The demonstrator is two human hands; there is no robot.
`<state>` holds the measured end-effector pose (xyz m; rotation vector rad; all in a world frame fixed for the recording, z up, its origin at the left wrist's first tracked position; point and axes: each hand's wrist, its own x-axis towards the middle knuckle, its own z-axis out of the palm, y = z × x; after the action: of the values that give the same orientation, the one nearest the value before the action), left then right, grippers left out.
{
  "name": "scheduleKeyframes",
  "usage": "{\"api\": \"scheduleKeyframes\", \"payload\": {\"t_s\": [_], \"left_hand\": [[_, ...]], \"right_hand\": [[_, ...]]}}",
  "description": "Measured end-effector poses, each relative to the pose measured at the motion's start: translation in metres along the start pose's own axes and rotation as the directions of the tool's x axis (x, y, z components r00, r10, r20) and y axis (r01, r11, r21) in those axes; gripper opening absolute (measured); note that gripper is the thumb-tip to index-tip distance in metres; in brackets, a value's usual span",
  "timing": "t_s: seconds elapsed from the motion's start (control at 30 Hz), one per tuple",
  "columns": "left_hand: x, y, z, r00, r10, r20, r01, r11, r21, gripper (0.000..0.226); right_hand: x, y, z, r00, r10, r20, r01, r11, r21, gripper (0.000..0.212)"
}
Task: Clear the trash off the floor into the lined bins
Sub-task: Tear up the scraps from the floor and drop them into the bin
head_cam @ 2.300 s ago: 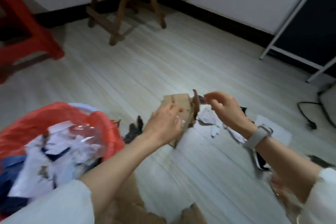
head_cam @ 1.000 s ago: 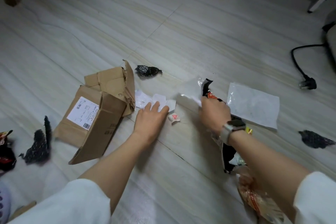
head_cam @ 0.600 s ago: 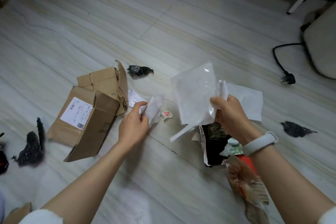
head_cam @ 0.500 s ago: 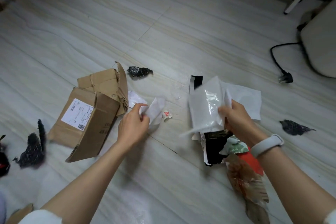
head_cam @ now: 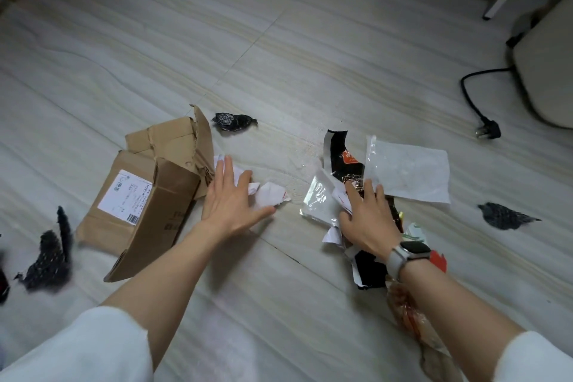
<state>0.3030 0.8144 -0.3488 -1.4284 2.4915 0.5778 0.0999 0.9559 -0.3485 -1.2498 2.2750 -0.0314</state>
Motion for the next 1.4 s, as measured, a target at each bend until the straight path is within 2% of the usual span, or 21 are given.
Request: {"api": "scheduleKeyframes", "payload": {"t_s": [0.07, 0.13, 0.23, 0.4, 0.5, 0.57, 0.7, 0.77, 0.87, 0.97, 1.03, 1.1, 1.17, 1.33, 1.4], "left_hand": [[0.005, -0.004, -0.002, 0.996, -0.038, 0.087, 0.037, 0.999, 0.005, 0.099], [0.009, -0.005, -0.001, 0.991, -0.071, 0.113, 0.071, 0.997, 0.005, 0.101], [0.001, -0.006, 0.009, 0.999, -0.025, 0.026, 0.023, 0.998, 0.063, 0.091], [-0.021, -0.014, 0.023, 0.973, 0.207, -0.105, -0.200, 0.977, 0.070, 0.064], [-0.027, -0.018, 0.022, 0.963, 0.250, -0.103, -0.249, 0.968, 0.021, 0.063], [-0.025, -0.016, 0.016, 0.969, 0.238, -0.065, -0.239, 0.971, -0.011, 0.076], [-0.012, -0.007, 0.000, 0.996, 0.054, 0.064, -0.054, 0.999, -0.004, 0.096], [-0.010, -0.006, -0.004, 0.996, 0.007, 0.088, -0.013, 0.998, 0.063, 0.093], [-0.014, -0.009, -0.001, 1.000, 0.007, -0.001, -0.006, 0.995, 0.104, 0.077], [-0.025, -0.008, 0.008, 0.996, 0.010, -0.088, -0.002, 0.996, 0.093, 0.064], [-0.034, -0.007, 0.015, 0.988, 0.043, -0.147, -0.033, 0.997, 0.069, 0.043], [-0.044, -0.006, 0.019, 0.985, 0.061, -0.161, -0.060, 0.998, 0.010, 0.026], [-0.052, -0.005, 0.019, 0.986, 0.040, -0.163, -0.053, 0.996, -0.076, 0.019], [-0.069, 0.000, -0.010, 0.968, 0.014, -0.249, -0.113, 0.914, -0.389, 0.008], [-0.076, 0.002, -0.038, 0.949, 0.010, -0.315, -0.154, 0.888, -0.434, 0.010]], "right_hand": [[-0.001, 0.003, 0.000, 0.997, -0.010, 0.081, 0.016, 0.998, -0.065, 0.074], [-0.002, 0.004, -0.003, 0.988, -0.007, 0.156, 0.027, 0.992, -0.122, 0.090], [-0.004, 0.001, -0.001, 0.981, 0.017, 0.193, 0.004, 0.995, -0.105, 0.102], [-0.013, -0.007, 0.005, 0.996, -0.029, 0.090, 0.037, 0.995, -0.089, 0.091], [-0.017, -0.007, 0.011, 0.996, -0.088, 0.008, 0.088, 0.991, -0.105, 0.082], [-0.020, -0.007, 0.015, 0.992, -0.119, -0.036, 0.116, 0.990, -0.083, 0.076], [-0.025, -0.007, 0.018, 0.980, -0.172, -0.095, 0.166, 0.984, -0.070, 0.070], [-0.027, -0.005, 0.018, 0.973, -0.189, -0.131, 0.174, 0.978, -0.113, 0.069], [-0.023, -0.004, 0.013, 0.973, -0.172, -0.155, 0.150, 0.978, -0.146, 0.067], [-0.017, -0.003, 0.002, 0.975, -0.113, -0.193, 0.102, 0.992, -0.069, 0.060], [-0.019, -0.004, -0.005, 0.972, -0.056, -0.227, 0.063, 0.998, 0.023, 0.054], [-0.026, -0.005, -0.011, 0.969, -0.009, -0.248, 0.044, 0.990, 0.133, 0.052], [-0.036, -0.008, -0.019, 0.965, 0.008, -0.263, 0.062, 0.965, 0.255, 0.051], [-0.053, -0.026, -0.052, 0.932, 0.082, -0.354, 0.140, 0.817, 0.559, 0.039], [-0.060, -0.043, -0.069, 0.922, 0.105, -0.372, 0.185, 0.725, 0.663, 0.032]]}}
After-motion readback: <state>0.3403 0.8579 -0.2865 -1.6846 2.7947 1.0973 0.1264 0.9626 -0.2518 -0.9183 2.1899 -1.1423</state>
